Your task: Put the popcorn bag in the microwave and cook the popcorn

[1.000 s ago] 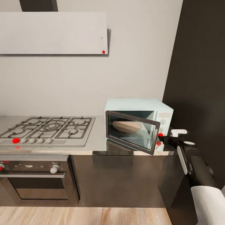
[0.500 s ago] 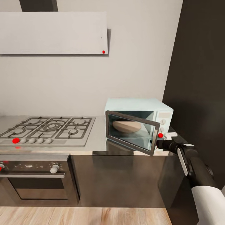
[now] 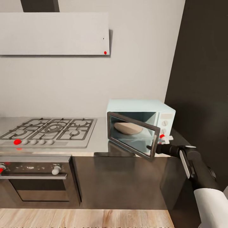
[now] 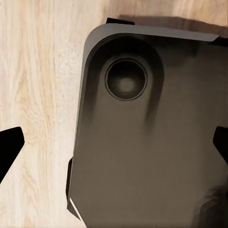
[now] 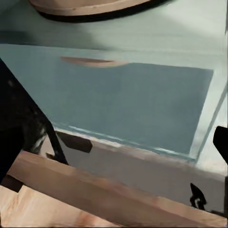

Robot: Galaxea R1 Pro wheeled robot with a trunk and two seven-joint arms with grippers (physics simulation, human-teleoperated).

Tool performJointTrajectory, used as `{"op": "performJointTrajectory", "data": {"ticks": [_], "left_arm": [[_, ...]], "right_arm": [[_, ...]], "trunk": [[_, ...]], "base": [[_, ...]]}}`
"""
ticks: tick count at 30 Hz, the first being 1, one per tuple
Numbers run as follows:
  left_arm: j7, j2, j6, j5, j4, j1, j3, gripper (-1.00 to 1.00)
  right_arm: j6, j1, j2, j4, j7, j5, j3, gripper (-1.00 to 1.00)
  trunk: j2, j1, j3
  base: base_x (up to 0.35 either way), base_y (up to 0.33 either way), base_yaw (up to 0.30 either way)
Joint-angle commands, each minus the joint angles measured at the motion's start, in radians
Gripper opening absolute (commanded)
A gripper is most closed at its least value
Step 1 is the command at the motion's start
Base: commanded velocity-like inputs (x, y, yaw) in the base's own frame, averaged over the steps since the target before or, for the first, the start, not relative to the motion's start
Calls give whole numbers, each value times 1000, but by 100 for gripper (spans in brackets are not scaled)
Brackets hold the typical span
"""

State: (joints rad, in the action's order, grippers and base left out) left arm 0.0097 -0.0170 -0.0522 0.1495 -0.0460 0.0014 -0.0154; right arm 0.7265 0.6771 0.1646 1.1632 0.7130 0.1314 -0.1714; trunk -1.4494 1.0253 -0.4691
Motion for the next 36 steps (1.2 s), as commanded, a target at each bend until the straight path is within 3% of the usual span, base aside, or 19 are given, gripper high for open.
{"op": "performJointTrajectory", "data": {"ticks": [1, 11, 25, 28, 32, 36], "left_arm": [[1, 0, -1, 7, -1, 0, -1, 100], [0, 0, -1, 5, -1, 0, 0, 100], [0, 0, -1, 5, 0, 0, 0, 100], [0, 0, -1, 5, 0, 0, 0, 100], [0, 0, -1, 5, -1, 0, 0, 100], [0, 0, -1, 5, -1, 0, 0, 100]], "right_arm": [[4, 1, -1, 1, 11, 20, -2, 100], [5, 1, -11, 1, 1, 28, -2, 100], [4, 1, -1, 1, 11, 27, -9, 100], [3, 1, 1, 1, 44, 28, -10, 100], [1, 1, 39, 1, 137, 28, -8, 100], [-2, 1, 45, 3, 166, 27, -8, 100]], "trunk": [[-1, 0, -1], [-1, 0, -1], [-1, 0, -1], [-1, 0, -1], [-1, 0, -1], [-1, 0, -1]], "base": [[-242, 119, 0], [-256, 162, 0], [-17, 263, 0], [0, 162, 0], [0, 140, 0], [0, 138, 0]]}}
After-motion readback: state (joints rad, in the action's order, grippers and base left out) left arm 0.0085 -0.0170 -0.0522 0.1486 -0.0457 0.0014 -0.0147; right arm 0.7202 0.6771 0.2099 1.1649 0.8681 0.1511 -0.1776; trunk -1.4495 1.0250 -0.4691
